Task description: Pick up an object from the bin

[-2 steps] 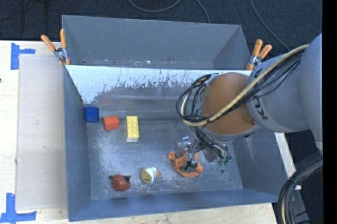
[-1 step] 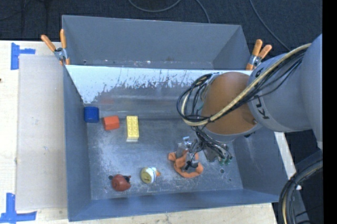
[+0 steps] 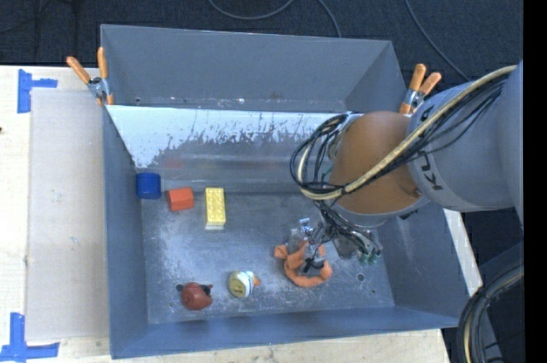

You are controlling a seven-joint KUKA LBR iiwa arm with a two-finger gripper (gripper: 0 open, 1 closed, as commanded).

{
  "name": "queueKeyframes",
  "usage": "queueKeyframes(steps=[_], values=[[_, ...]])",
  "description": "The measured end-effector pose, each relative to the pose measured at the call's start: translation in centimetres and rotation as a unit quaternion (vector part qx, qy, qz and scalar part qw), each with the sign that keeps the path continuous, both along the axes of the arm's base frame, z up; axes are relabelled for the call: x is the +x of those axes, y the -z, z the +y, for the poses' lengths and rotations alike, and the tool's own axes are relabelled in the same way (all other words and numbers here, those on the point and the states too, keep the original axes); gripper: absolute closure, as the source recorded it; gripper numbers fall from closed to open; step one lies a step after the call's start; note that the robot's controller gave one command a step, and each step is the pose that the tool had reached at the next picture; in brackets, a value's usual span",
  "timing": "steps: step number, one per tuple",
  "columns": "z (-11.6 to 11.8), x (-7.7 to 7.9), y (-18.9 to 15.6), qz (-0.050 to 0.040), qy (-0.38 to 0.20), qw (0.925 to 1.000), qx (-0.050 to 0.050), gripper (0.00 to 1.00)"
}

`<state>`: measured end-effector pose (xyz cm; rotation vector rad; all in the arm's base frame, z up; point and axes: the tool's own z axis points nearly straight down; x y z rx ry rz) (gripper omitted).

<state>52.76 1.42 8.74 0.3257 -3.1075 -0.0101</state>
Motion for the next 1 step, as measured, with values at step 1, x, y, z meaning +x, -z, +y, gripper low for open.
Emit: queueKeyframes(steps=[1], values=[[0.01,0.12,-0.91,-0.0019,0.0,1.0,0.0,1.0]])
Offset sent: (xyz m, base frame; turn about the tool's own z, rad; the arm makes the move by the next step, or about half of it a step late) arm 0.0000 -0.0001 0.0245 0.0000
